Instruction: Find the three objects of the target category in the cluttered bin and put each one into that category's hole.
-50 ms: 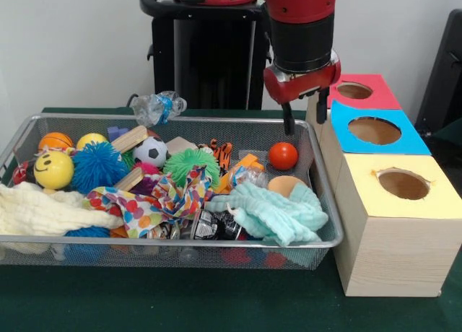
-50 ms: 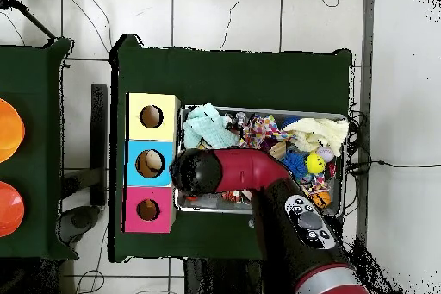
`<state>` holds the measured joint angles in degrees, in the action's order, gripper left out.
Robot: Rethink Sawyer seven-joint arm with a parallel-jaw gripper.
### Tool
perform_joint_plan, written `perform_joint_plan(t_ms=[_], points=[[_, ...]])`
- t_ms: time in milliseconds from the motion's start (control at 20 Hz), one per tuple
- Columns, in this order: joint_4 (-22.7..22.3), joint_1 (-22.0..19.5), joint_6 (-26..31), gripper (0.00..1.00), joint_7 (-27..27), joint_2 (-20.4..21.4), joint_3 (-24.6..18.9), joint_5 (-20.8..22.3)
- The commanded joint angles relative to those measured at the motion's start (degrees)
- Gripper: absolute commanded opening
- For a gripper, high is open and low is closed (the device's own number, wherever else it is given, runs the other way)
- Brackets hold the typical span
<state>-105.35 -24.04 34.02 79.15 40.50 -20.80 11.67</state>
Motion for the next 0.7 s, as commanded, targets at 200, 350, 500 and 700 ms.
perform_joint_plan(t_ms=[200, 350, 500, 700], points=[[-1.48, -4.83, 0.05, 1.00, 1.42, -1.83, -3.00, 0.21], [-2.08, -5.83, -1.32, 1.00, 1.03, -2.52, -3.13, 1.22], [-2.37, -6.86, -2.78, 1.00, 0.71, -3.87, -3.12, 2.23], [-2.69, -7.40, -3.75, 1.00, 0.81, -5.13, -1.68, 4.05]])
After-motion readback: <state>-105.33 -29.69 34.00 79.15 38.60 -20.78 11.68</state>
